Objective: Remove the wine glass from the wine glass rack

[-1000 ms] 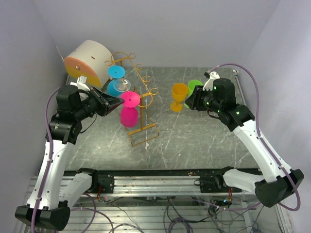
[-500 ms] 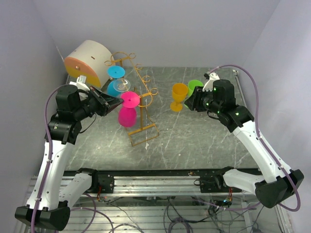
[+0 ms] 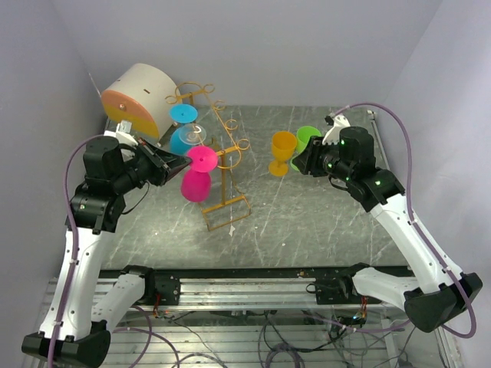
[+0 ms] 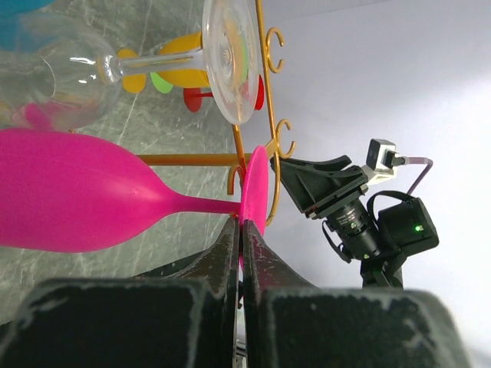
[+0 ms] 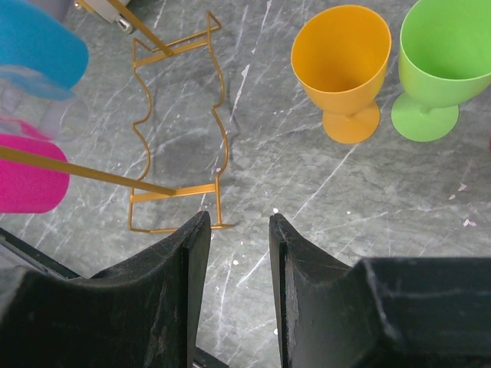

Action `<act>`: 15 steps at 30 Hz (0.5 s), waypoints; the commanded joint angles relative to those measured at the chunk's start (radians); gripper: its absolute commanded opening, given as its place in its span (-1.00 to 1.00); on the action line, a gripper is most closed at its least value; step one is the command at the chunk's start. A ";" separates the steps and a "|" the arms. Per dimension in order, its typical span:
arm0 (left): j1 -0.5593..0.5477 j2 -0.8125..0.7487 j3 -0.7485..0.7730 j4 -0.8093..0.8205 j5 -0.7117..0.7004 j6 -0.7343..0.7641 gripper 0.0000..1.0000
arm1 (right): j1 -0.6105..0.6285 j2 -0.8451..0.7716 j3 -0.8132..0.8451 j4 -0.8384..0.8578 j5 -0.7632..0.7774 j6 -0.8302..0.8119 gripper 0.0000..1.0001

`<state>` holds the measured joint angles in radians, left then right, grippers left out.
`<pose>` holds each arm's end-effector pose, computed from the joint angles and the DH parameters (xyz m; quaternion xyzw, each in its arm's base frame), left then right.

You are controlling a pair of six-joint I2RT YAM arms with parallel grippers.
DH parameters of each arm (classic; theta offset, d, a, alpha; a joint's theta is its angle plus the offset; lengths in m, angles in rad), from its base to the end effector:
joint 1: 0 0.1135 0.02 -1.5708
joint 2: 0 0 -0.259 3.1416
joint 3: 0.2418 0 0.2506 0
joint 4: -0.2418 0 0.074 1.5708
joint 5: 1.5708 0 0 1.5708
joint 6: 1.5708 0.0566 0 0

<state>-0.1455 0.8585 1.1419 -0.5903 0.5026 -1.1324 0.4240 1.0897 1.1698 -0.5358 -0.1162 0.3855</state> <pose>0.1795 -0.0539 0.3978 -0.2408 0.7579 -0.5023 0.3396 0.2295 0.1108 0.3651 -0.0470 0.8464 0.2533 0.4661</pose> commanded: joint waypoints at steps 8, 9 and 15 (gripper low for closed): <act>0.005 -0.123 0.007 -0.004 -0.091 -0.095 -0.86 | 0.003 -0.027 -0.011 0.024 0.008 0.018 -0.27; 0.005 -0.128 0.004 -0.013 -0.098 -0.098 -0.86 | 0.002 -0.030 -0.010 0.027 0.007 0.019 -0.27; 0.004 -0.149 -0.001 -0.062 -0.135 -0.076 -0.86 | 0.002 -0.031 -0.009 0.035 -0.005 0.024 -0.27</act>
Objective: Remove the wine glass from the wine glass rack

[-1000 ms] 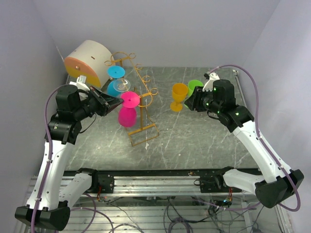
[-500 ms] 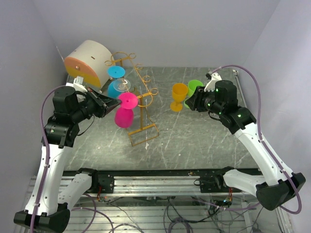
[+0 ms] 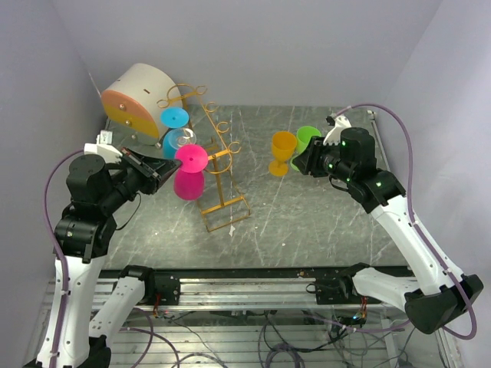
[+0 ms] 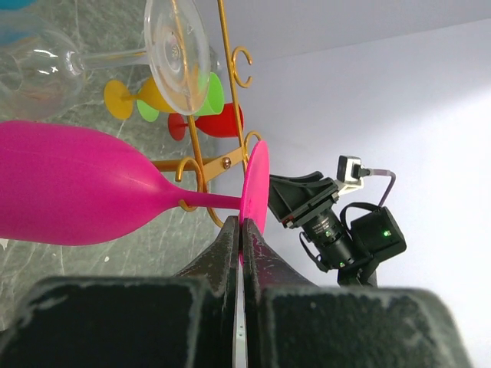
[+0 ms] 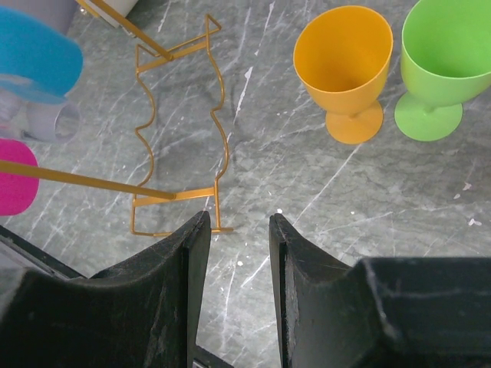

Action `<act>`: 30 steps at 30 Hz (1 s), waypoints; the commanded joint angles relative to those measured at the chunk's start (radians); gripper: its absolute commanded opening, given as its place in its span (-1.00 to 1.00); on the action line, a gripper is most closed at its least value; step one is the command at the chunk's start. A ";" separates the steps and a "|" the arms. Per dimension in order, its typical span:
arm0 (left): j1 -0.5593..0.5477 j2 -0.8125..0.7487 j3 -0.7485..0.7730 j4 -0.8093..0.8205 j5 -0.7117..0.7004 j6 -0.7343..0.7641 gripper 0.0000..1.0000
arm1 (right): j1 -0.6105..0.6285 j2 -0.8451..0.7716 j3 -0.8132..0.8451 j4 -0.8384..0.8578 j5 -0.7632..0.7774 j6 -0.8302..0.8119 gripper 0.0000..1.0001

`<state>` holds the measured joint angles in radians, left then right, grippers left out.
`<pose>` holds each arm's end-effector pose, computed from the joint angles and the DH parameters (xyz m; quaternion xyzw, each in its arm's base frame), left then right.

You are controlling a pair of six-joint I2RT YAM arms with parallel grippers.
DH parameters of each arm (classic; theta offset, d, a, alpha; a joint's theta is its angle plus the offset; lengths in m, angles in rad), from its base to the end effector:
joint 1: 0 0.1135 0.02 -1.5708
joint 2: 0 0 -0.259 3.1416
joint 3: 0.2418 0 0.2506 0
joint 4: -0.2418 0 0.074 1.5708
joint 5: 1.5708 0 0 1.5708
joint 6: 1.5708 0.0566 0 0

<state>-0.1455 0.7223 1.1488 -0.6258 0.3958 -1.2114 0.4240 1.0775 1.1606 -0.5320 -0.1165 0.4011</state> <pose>0.1414 -0.0428 0.4150 -0.2783 0.7169 -0.5081 0.3879 0.2271 0.1097 0.3651 -0.0406 0.8449 0.2581 0.4668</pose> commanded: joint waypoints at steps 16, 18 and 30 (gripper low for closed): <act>0.004 0.006 -0.024 -0.033 -0.028 0.024 -0.86 | 0.003 -0.017 -0.006 0.035 -0.002 0.012 -0.27; 0.004 0.009 -0.012 -0.049 -0.047 0.036 -0.86 | 0.002 -0.017 -0.008 0.037 -0.002 0.013 -0.27; 0.004 -0.007 0.010 -0.088 -0.105 0.053 -0.86 | 0.002 -0.025 -0.027 0.043 0.001 0.012 -0.27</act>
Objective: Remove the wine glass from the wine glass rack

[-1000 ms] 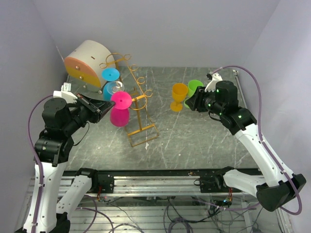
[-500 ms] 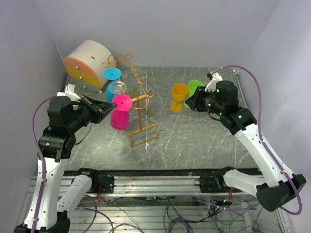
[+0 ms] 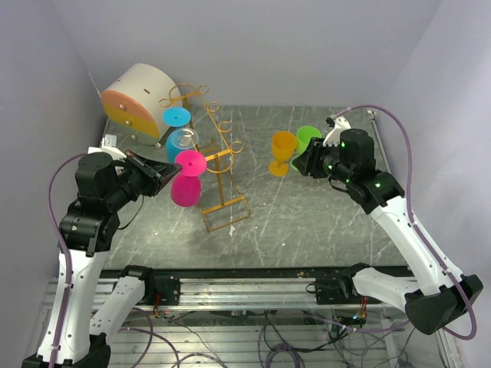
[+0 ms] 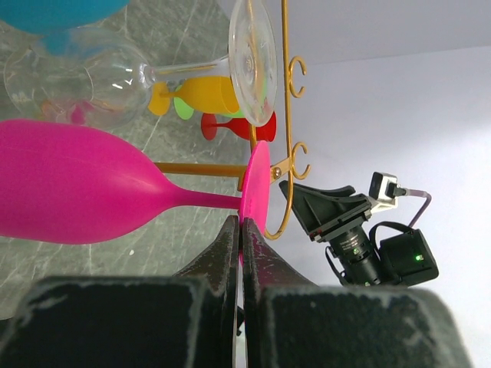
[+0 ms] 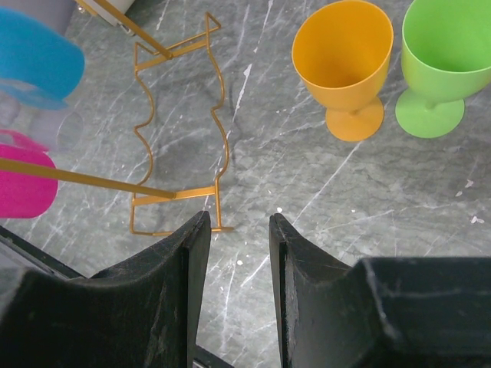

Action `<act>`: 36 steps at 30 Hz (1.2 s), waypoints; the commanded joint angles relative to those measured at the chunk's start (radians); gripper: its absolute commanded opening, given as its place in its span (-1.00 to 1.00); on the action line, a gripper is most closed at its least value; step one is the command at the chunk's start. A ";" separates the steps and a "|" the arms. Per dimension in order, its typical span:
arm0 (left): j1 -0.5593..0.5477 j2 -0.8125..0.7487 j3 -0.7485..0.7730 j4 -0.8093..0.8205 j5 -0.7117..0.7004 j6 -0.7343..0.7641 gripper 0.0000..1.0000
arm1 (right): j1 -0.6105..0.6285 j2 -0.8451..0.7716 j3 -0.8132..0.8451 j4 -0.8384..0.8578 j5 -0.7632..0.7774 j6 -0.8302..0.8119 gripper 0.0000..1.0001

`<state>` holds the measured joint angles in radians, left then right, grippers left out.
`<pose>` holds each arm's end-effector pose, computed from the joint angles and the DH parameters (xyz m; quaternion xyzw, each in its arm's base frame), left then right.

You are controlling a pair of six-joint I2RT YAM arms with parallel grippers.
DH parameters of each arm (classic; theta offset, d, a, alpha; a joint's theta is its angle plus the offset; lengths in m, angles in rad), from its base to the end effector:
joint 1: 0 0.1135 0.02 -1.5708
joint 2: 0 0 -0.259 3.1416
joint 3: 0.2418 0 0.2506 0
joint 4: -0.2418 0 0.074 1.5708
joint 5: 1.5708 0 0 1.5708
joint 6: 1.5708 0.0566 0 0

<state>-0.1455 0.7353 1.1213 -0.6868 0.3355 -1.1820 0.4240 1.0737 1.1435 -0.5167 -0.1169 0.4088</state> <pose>0.1481 -0.0405 0.3967 -0.3072 0.7386 -0.4662 0.3779 0.2274 0.1099 0.3617 -0.0375 0.8445 0.2604 0.4665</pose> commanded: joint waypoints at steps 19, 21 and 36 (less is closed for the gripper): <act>0.004 -0.118 -0.025 0.062 -0.055 -0.077 -0.86 | 0.002 -0.037 -0.011 0.036 -0.020 -0.002 -0.27; 0.004 -0.142 -0.024 0.062 -0.048 -0.084 -0.86 | 0.002 -0.044 -0.008 0.037 -0.047 -0.004 -0.27; 0.004 -0.304 0.003 0.240 0.111 -0.240 -0.86 | 0.002 -0.096 -0.020 0.425 -0.804 0.209 -0.21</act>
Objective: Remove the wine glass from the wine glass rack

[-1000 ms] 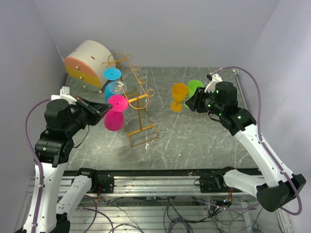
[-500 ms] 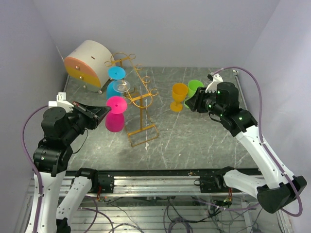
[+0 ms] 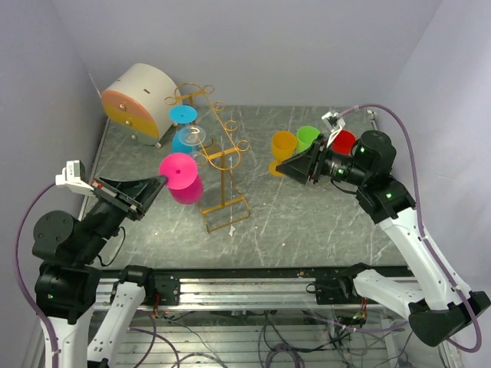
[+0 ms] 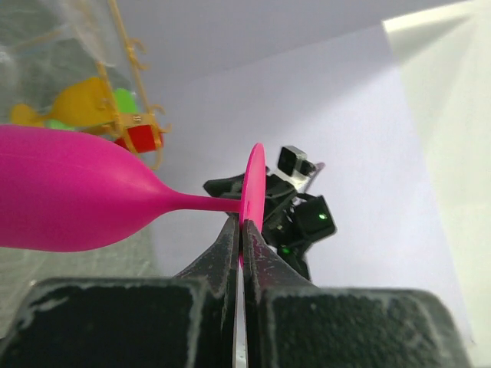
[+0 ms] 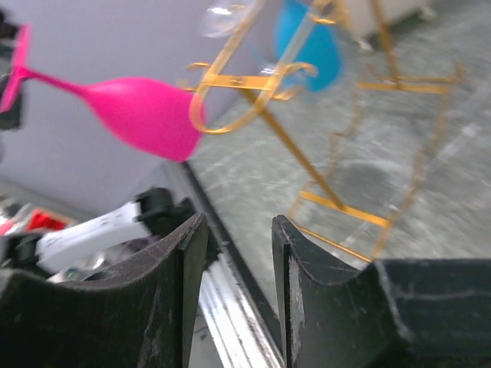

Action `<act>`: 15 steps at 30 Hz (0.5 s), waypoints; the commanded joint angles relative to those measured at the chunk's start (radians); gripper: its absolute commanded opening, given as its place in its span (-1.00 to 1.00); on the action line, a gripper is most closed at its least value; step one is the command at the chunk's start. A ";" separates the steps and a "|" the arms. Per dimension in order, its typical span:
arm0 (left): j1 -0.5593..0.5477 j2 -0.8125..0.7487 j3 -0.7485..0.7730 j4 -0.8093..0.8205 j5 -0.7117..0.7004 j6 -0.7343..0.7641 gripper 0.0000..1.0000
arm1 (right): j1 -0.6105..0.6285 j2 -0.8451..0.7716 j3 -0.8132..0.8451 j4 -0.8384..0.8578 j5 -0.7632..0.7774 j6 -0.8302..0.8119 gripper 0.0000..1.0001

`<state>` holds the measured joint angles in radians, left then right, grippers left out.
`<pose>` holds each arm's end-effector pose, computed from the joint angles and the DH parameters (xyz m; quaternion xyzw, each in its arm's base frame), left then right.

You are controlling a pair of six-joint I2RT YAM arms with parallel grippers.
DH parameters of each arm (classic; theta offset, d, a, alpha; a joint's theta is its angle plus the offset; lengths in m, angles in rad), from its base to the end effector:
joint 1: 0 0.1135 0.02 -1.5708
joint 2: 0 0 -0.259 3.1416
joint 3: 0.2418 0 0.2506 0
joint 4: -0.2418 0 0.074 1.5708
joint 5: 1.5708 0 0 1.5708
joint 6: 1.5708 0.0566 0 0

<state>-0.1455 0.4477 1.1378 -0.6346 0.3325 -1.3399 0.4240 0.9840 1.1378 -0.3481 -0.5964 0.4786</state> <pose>0.0599 -0.0275 0.4339 -0.2817 0.6280 -0.5683 0.4509 0.1933 0.1221 0.4024 -0.1664 0.7431 0.4690 0.4474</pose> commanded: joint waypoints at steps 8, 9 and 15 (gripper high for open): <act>0.004 -0.033 -0.094 0.558 0.278 -0.156 -0.86 | 0.042 0.017 -0.080 0.692 -0.482 0.396 0.01; 0.005 -0.031 -0.100 0.595 0.296 -0.167 -0.86 | 0.058 0.027 -0.078 0.724 -0.489 0.407 0.06; 0.005 -0.014 -0.104 0.794 0.354 -0.253 -0.87 | 0.175 0.110 -0.034 0.771 -0.462 0.395 0.09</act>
<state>-0.1455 0.4244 1.0264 -0.0689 0.5945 -1.5204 0.5499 1.0538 1.0668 0.3260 -1.0435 0.8528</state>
